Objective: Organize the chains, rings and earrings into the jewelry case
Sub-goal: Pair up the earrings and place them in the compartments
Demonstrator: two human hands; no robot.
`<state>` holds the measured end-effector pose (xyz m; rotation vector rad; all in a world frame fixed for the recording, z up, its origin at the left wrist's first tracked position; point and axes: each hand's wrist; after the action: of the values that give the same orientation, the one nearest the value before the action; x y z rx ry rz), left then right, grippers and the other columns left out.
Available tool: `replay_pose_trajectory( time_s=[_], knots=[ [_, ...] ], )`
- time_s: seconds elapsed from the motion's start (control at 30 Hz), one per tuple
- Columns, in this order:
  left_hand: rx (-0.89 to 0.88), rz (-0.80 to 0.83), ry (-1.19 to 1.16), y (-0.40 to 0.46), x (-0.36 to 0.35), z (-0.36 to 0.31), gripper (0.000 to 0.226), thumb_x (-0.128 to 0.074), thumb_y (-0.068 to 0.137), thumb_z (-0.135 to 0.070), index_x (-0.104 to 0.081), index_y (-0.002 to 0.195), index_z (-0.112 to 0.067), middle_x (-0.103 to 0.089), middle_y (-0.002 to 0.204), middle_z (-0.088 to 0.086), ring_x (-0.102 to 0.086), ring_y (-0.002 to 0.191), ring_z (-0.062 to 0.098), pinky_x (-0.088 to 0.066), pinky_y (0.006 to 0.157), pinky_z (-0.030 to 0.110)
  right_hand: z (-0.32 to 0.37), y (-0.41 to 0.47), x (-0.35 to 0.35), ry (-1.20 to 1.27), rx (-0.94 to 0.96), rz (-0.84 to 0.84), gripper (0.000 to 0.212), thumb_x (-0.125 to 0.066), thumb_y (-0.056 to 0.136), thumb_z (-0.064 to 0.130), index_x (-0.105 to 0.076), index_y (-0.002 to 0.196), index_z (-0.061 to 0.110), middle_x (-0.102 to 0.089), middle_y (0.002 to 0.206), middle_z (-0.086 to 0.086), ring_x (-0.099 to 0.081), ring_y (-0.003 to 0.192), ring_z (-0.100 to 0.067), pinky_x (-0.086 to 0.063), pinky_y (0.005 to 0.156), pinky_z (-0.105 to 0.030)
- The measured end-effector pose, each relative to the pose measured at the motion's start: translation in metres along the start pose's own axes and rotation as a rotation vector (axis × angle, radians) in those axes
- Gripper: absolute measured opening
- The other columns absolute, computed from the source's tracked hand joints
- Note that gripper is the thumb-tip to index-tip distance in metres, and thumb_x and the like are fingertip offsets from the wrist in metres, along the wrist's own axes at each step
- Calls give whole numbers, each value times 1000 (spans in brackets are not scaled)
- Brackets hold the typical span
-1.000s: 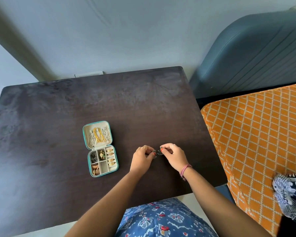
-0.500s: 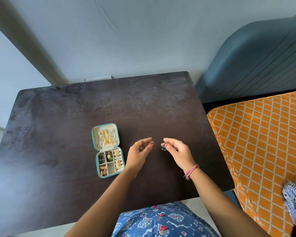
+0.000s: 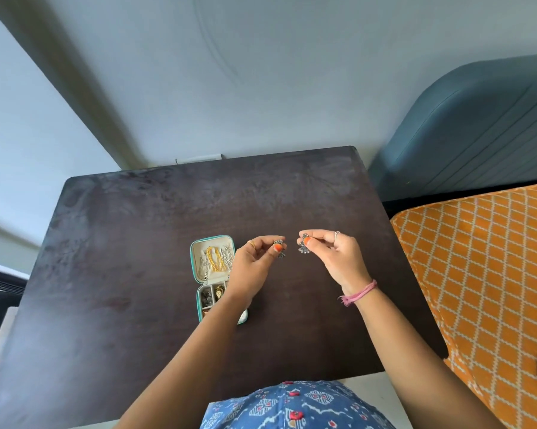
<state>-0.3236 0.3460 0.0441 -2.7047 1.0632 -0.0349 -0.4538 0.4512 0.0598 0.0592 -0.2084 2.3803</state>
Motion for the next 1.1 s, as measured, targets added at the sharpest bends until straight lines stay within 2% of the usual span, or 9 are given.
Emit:
replay_pose_trajectory(
  time_s=[0.1, 0.2, 0.3, 0.47, 0.6, 0.73, 0.93, 1.1],
  knots=[
    [-9, 11, -29, 0, 5, -14, 17, -60, 92, -5, -68, 96, -19, -72, 90, -3, -66, 84, 1, -49, 79, 13, 19, -1, -8, 81, -45, 10, 16, -61, 90, 6, -72, 98, 14, -75, 88, 6, -68, 87, 0, -49, 75, -13],
    [8, 58, -45, 2, 13, -33, 16, -60, 93, -10, -69, 102, -18, -73, 95, -2, -65, 89, 2, -48, 81, 15, 36, 2, -12, 142, -138, 62, 20, -55, 94, 20, -73, 103, 21, -74, 103, 2, -65, 101, -8, -48, 86, -27],
    [63, 92, -109, 5, 21, -56, 22, -50, 98, -19, -70, 107, -18, -72, 101, -2, -63, 97, 8, -46, 93, 28, 55, 8, -14, 219, -207, 133, 34, -43, 98, 36, -72, 105, 20, -72, 108, 1, -65, 100, -13, -46, 88, -32],
    [99, 97, -264, 11, 33, -93, 45, -30, 102, -29, -69, 108, -9, -71, 107, 10, -65, 94, 19, -47, 95, 35, 90, 19, -17, 390, -289, 247, 56, -28, 97, 50, -66, 115, 13, -68, 114, -6, -60, 96, -13, -43, 88, -31],
    [79, 134, -360, 12, 45, -118, 47, -27, 101, -27, -67, 109, -3, -72, 105, 14, -67, 84, 18, -55, 80, 29, 107, 22, -22, 492, -263, 300, 61, -28, 95, 54, -64, 117, 11, -70, 107, -4, -62, 89, -10, -44, 81, -28],
    [56, 162, -344, 11, 54, -135, 48, -27, 100, -28, -68, 107, -4, -72, 105, 14, -67, 86, 18, -51, 91, 35, 119, 26, -28, 512, -232, 333, 61, -25, 95, 55, -66, 113, 13, -71, 98, 1, -63, 82, -6, -42, 76, -25],
    [55, 133, -327, 11, 63, -152, 47, -27, 100, -28, -67, 106, -3, -72, 106, 15, -68, 91, 19, -51, 90, 33, 128, 29, -37, 524, -210, 355, 60, -28, 93, 57, -68, 111, 15, -71, 97, 2, -63, 83, -6, -42, 71, -24],
    [56, 88, -357, 10, 68, -158, 44, -30, 99, -26, -68, 101, -3, -74, 97, 12, -67, 88, 20, -52, 87, 33, 134, 32, -45, 523, -191, 359, 59, -30, 91, 58, -70, 107, 17, -71, 100, 1, -64, 82, -6, -40, 70, -24]
  ],
)
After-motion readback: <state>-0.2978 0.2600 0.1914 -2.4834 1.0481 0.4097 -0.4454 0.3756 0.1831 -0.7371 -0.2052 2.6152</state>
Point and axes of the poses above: each hand's wrist, its own y-axis towards the middle knuckle, its own x-axis out of the back of the hand, z = x × y
